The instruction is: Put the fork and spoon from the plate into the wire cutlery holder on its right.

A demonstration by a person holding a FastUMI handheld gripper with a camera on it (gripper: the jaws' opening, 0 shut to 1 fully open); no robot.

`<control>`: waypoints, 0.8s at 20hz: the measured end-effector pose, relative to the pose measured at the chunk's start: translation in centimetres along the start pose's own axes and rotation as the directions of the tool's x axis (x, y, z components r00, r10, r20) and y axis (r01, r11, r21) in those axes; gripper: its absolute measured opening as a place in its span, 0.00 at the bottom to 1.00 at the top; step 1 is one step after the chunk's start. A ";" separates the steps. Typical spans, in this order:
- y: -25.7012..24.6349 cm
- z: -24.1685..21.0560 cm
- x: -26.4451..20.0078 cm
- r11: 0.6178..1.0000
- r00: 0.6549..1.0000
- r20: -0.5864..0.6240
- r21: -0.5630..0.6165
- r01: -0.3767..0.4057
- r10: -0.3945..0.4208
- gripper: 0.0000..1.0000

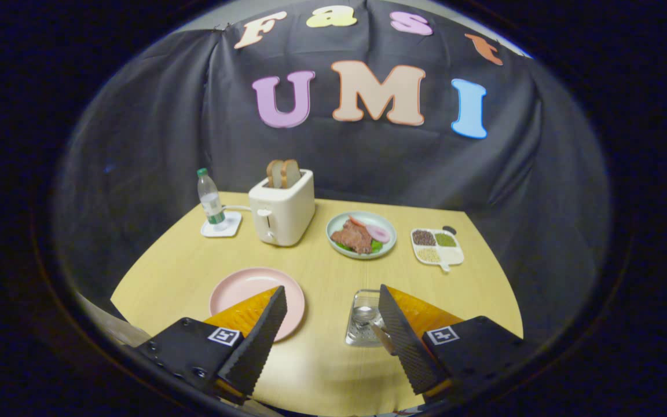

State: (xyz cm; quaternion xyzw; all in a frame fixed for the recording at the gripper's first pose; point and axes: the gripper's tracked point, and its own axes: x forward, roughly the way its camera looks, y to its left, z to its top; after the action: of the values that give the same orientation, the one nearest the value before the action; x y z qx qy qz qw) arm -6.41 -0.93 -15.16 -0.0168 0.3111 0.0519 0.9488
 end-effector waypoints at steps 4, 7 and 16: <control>0.9 3.1 -1.4 0.999 0.984 0.176 0.024 0.021 -0.025 1.00; 1.2 4.1 -2.0 0.997 0.967 0.249 0.075 0.035 -0.052 1.00; 0.6 6.2 -2.9 0.993 0.907 0.405 0.067 0.099 -0.117 1.00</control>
State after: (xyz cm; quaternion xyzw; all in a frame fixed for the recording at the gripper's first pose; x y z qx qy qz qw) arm -5.20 -0.21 -8.46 -0.0015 0.1059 -0.0052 0.9944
